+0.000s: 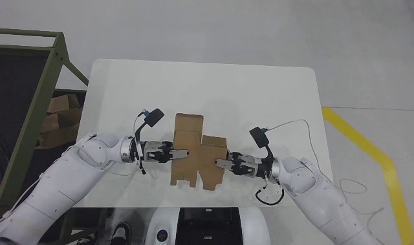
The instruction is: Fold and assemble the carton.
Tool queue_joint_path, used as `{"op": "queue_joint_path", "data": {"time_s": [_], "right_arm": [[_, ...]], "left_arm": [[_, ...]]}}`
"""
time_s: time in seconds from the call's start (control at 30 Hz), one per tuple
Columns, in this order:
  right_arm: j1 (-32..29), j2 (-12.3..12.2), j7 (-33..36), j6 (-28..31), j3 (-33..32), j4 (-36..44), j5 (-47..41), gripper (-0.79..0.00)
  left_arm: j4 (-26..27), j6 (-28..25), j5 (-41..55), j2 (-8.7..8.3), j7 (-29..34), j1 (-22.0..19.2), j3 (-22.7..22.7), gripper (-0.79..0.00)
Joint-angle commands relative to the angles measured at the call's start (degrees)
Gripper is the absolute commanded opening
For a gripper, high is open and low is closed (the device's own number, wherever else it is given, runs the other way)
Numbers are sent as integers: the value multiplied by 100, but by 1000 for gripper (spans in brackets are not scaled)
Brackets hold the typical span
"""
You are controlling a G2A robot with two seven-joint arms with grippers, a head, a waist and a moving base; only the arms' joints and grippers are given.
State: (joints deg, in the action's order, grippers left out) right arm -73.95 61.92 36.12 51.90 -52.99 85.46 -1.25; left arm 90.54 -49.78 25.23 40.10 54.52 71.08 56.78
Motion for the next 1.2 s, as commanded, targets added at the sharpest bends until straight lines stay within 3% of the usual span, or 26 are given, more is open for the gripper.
{"op": "queue_joint_path", "data": {"time_s": [0.0, 0.03, 0.6, 0.9, 1.17], "right_arm": [[-12, -3, -14, 13, -4, 4, 1, -49], [-18, -6, -18, 19, -8, 5, 3, 0], [-324, -48, -684, 610, -300, -23, 265, 0], [-620, -51, -1354, 610, -508, 220, 683, 0], [-638, -53, -1497, 610, -520, 252, 860, 0]], "left_arm": [[-10, -27, 15, -9, -29, -2, -12, -785], [-17, -44, 33, -13, -45, -1, -16, -785], [-113, -322, 175, -29, -323, 52, 26, -785], [-160, -476, 444, -22, -478, 125, 92, -785], [-169, -462, 463, -23, -464, 141, 107, -785]]}}
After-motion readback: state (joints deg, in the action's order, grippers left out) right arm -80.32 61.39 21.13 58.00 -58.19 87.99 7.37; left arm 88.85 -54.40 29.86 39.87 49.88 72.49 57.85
